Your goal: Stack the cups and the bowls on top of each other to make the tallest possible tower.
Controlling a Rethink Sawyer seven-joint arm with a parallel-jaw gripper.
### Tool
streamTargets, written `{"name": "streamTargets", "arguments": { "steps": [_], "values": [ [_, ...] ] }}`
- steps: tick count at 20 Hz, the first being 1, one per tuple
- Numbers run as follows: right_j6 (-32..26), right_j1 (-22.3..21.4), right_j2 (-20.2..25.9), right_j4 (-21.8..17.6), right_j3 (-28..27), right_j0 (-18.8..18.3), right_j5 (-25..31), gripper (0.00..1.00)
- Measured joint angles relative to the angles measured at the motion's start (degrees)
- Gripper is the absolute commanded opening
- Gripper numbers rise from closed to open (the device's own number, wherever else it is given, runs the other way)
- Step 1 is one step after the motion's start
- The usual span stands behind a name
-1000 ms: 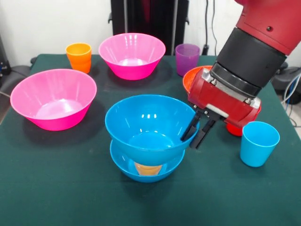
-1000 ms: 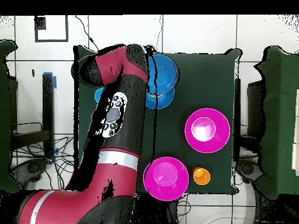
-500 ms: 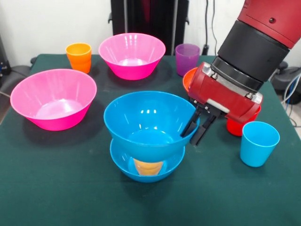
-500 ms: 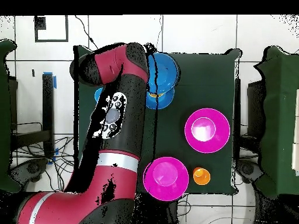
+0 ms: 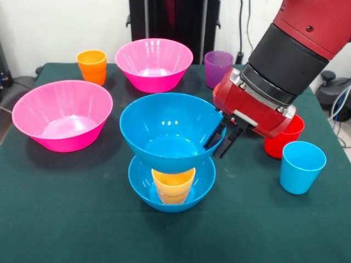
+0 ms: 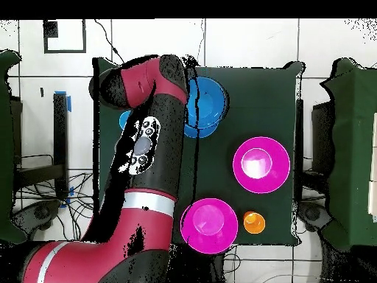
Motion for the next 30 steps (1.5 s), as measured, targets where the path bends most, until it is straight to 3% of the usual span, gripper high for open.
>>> {"name": "streamTargets", "arguments": {
  "steps": [30],
  "values": [
    [0.0,-1.0,0.4,0.7,6.0,-0.2,-0.9,0.0]
  ]
}}
